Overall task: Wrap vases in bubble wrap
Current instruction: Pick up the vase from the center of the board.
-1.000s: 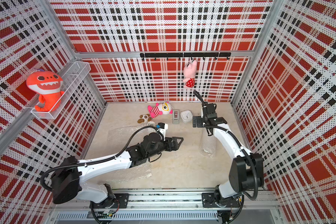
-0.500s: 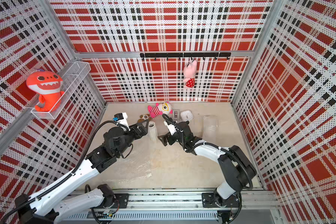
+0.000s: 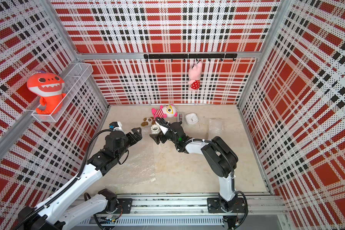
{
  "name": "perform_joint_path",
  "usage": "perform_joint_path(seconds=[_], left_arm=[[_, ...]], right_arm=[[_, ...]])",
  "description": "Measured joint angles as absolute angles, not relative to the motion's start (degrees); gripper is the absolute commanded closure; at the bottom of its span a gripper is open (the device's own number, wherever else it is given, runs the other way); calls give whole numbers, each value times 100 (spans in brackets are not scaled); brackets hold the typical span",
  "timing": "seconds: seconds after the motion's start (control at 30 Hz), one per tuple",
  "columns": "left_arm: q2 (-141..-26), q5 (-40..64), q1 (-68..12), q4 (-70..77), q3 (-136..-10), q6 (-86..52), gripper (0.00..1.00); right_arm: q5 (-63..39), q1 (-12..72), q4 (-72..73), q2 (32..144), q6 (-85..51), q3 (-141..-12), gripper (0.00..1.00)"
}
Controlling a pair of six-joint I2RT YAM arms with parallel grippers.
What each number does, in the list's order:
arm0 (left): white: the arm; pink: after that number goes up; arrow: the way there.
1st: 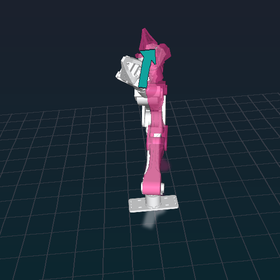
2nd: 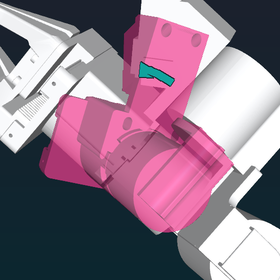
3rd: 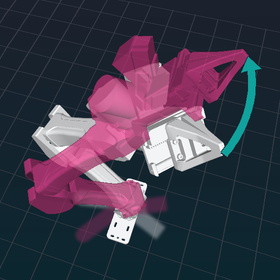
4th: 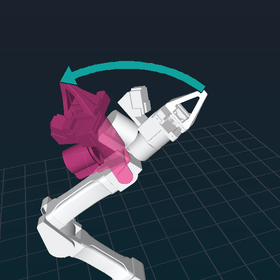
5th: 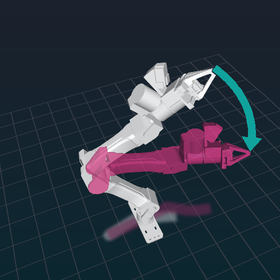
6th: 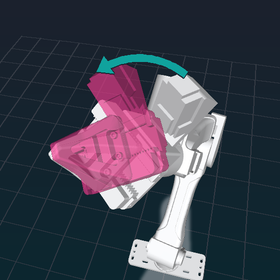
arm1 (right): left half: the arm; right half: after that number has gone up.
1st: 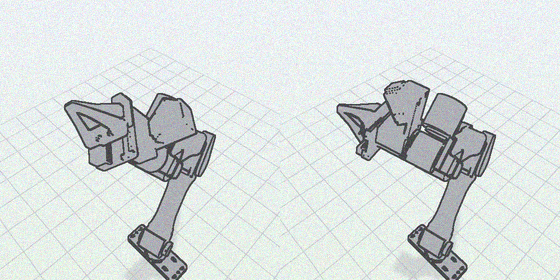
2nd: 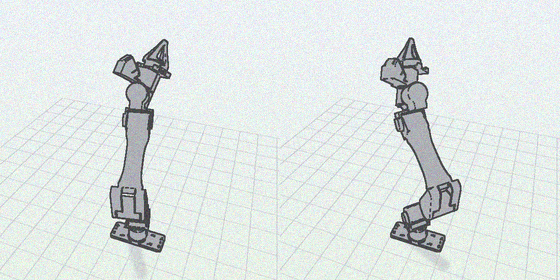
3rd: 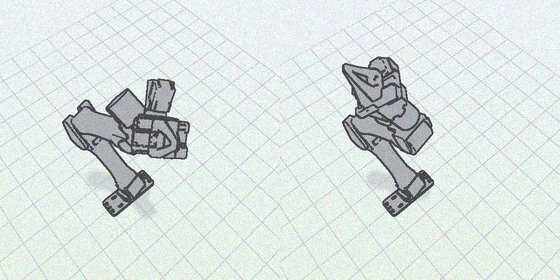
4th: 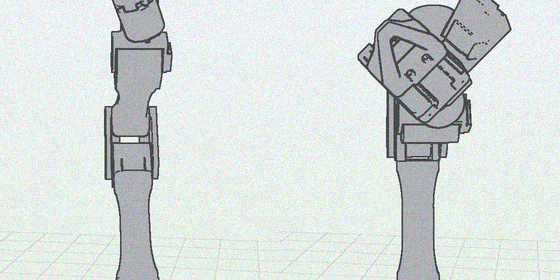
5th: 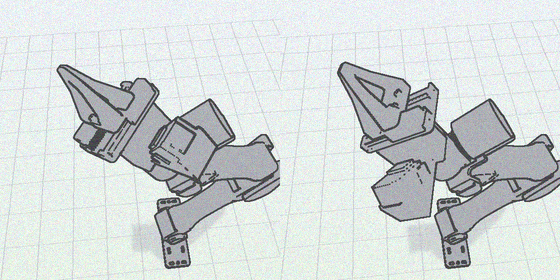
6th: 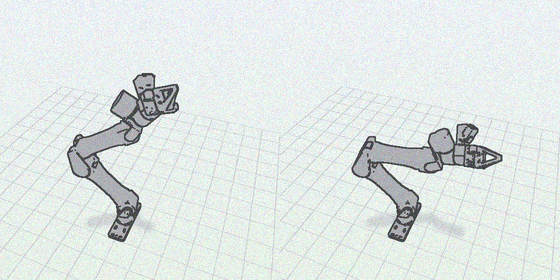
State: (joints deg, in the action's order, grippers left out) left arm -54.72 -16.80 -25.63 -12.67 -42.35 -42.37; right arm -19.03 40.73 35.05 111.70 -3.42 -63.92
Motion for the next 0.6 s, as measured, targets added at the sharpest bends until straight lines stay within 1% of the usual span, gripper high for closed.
perform_joint_path(seconds=[0.33,0.47,0.6], left_arm=[[-6064,-1726,-2449,-1162,-4235,-4239,2],[-6462,-1793,-2403,-1094,-4250,-4239,2],[-6919,-1874,-2349,-1081,-4357,-4235,2]], right_arm=[[-2010,4088,3835,11690,-237,-6534,23],[-2036,4088,4080,11863,-242,-6567,37],[-1990,4084,4189,11885,-193,-6563,55]])
